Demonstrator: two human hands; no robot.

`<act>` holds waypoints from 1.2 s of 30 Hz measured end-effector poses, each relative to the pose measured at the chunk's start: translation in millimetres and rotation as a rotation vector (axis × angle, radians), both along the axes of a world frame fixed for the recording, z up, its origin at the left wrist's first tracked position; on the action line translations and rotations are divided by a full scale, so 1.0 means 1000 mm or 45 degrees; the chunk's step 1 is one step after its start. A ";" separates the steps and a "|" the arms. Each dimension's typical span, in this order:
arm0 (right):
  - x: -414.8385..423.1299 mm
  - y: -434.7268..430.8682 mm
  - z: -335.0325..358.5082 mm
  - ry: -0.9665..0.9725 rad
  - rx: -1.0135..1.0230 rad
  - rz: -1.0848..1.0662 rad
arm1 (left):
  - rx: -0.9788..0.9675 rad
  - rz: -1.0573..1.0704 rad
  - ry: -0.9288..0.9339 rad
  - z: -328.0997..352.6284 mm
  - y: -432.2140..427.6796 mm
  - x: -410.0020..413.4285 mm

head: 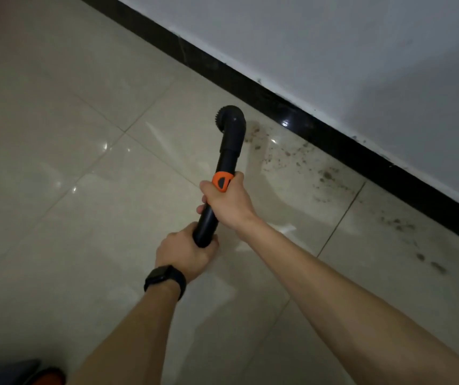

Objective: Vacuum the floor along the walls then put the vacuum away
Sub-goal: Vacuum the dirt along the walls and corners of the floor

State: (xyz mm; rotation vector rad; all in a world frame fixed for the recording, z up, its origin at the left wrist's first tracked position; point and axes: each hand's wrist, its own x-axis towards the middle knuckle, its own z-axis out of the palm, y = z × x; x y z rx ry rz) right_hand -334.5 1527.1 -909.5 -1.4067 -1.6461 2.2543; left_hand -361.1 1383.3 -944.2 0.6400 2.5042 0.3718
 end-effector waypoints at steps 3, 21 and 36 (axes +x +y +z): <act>-0.003 0.005 -0.027 0.036 -0.041 -0.043 | -0.012 -0.097 0.096 -0.024 0.002 -0.016; -0.015 -0.032 -0.002 0.018 -0.292 -0.036 | 0.001 0.194 -0.362 0.012 -0.022 -0.051; -0.031 -0.054 -0.040 -0.120 -0.156 -0.289 | -0.134 -0.042 -0.237 -0.017 -0.020 -0.051</act>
